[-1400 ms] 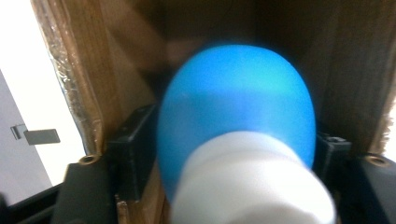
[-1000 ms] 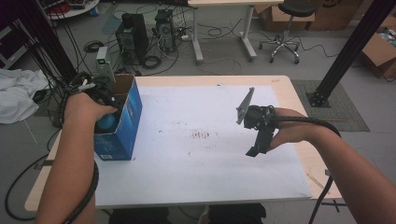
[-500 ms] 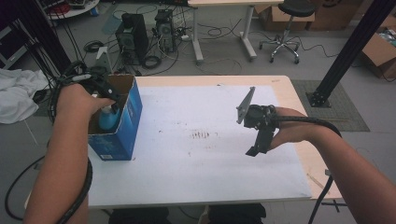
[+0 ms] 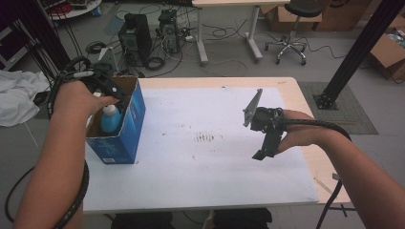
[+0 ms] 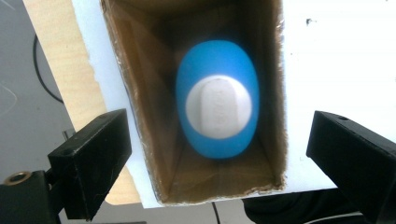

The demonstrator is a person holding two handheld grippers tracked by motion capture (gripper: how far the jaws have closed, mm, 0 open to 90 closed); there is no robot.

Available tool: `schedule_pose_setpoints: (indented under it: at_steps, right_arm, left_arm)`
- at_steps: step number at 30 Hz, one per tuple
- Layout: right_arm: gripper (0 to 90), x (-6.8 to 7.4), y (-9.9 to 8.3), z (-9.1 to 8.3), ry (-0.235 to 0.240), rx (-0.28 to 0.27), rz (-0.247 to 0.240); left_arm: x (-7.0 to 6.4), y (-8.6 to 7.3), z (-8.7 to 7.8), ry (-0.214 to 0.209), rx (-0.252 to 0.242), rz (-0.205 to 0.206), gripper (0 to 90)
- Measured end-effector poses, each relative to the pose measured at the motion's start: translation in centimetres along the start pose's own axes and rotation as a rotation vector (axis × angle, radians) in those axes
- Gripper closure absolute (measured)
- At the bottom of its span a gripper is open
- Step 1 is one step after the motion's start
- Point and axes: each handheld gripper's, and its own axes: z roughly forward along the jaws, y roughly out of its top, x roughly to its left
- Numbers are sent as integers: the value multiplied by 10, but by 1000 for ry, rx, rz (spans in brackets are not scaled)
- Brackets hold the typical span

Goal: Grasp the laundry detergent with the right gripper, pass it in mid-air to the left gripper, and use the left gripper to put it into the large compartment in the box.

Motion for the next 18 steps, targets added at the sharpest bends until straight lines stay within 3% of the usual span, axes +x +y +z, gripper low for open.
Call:
schedule_pose_setpoints:
  at_steps: [11,18]
  right_arm:
    - [0,0,-1,0,-1,-5,3]
    - [0,1,-2,-1,1,-9,6]
  left_arm:
    - [-22,-1,-19,9,-24,75,37]
    - [-36,-1,-28,7,-19,143,5]
